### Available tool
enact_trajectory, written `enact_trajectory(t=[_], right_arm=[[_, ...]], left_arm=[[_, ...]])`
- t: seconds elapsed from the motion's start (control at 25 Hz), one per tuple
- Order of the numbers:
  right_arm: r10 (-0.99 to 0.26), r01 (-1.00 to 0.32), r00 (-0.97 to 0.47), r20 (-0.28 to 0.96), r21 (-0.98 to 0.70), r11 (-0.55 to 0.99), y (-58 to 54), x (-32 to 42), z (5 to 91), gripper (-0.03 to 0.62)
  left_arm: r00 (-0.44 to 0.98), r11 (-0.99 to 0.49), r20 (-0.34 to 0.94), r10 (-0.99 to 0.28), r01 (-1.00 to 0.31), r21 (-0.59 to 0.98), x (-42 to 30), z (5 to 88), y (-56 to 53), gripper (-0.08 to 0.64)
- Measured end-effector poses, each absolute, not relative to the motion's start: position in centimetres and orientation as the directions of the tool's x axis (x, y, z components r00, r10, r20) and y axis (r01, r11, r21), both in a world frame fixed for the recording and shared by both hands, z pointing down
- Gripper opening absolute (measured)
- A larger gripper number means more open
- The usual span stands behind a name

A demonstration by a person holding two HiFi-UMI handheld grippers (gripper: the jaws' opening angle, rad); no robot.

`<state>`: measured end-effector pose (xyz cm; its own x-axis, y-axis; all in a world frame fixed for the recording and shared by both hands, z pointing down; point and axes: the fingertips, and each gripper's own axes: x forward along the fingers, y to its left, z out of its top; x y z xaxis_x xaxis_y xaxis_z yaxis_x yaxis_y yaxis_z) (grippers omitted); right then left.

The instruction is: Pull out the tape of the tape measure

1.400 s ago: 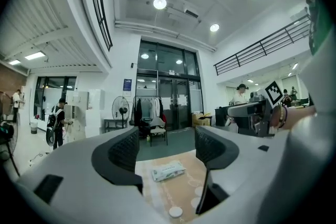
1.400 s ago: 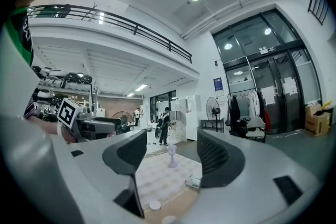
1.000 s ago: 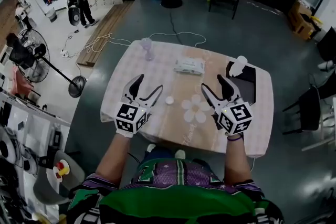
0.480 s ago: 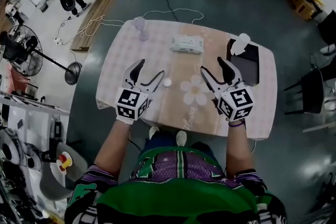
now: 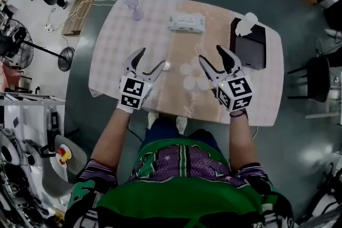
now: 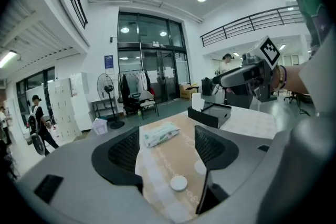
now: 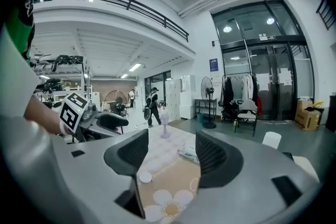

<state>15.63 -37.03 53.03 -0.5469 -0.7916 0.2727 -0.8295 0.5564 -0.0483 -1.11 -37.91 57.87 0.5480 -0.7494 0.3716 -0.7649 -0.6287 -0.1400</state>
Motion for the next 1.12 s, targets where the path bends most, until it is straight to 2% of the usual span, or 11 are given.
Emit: enact_trajectory(t=[0.48, 1.12], right_arm=[[-0.761, -0.827, -0.549, 0.347, -0.091, 0.555, -38.0, 15.1, 58.0, 0.267], [-0.743, -0.826, -0.553, 0.377, -0.130, 0.549, -39.0, 15.6, 62.8, 0.264]], left_arm=[[0.501, -0.586, 0.496, -0.710, -0.810, -0.020, 0.3, 66.5, -39.1, 0.333], [0.444, -0.586, 0.635, -0.633, -0.810, -0.017, 0.7, 77.2, -39.9, 0.333]])
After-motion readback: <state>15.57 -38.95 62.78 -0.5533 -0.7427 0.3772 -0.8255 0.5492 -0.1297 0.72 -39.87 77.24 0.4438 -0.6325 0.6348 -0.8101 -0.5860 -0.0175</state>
